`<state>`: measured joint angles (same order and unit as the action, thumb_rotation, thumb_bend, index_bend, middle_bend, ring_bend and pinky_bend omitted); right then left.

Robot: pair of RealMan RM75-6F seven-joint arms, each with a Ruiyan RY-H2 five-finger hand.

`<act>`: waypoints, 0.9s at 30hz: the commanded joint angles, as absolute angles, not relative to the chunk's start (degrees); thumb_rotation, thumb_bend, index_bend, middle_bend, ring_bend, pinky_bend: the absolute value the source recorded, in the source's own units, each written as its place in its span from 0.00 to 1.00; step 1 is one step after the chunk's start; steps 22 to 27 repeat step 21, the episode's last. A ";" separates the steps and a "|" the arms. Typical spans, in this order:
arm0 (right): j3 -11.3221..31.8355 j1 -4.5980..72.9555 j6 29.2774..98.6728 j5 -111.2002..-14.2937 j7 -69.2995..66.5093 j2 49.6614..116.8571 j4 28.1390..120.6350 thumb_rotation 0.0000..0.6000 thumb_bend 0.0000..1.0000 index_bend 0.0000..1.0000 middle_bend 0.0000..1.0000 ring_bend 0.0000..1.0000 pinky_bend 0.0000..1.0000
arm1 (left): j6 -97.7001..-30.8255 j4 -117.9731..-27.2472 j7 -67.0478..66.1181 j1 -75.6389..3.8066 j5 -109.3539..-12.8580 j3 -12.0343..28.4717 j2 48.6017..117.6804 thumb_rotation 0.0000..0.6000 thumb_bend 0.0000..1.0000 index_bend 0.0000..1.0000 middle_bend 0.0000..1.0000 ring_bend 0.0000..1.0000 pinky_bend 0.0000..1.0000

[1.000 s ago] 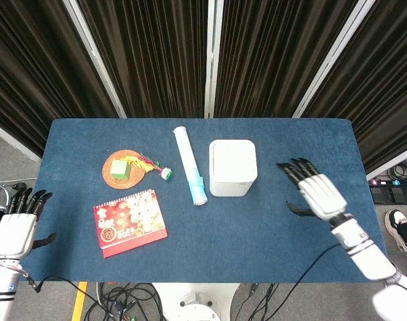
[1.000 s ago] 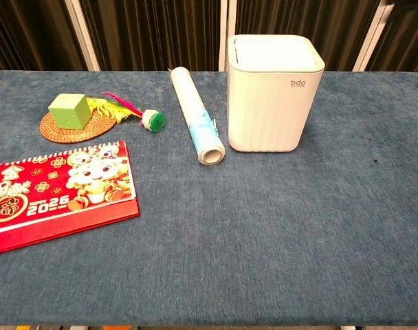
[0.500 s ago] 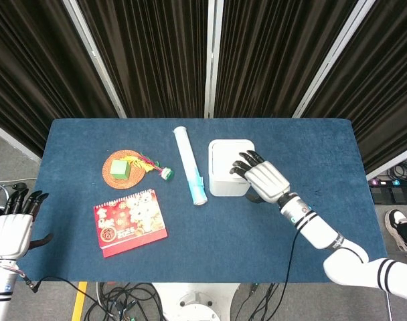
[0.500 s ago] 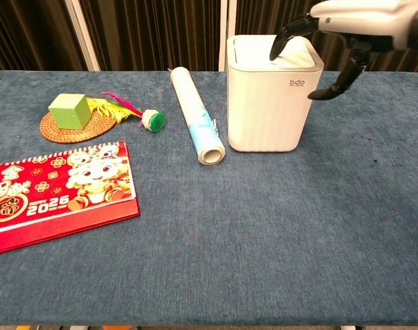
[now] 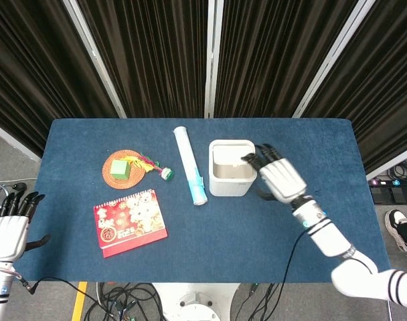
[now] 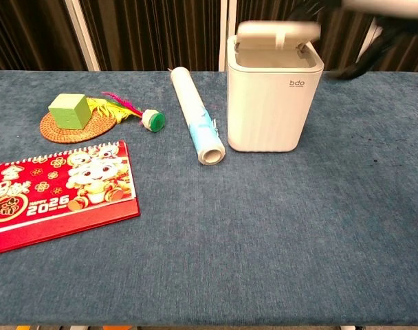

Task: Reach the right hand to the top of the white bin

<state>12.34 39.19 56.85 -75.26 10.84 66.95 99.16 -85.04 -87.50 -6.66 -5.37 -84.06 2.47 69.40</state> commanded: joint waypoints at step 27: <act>-2.46 8.97 88.63 -90.10 -3.79 61.09 98.27 1.00 0.21 0.00 0.03 0.00 0.00 | -85.45 -88.59 -7.62 -5.95 -85.71 2.54 69.83 1.00 0.00 0.15 0.11 0.02 0.02</act>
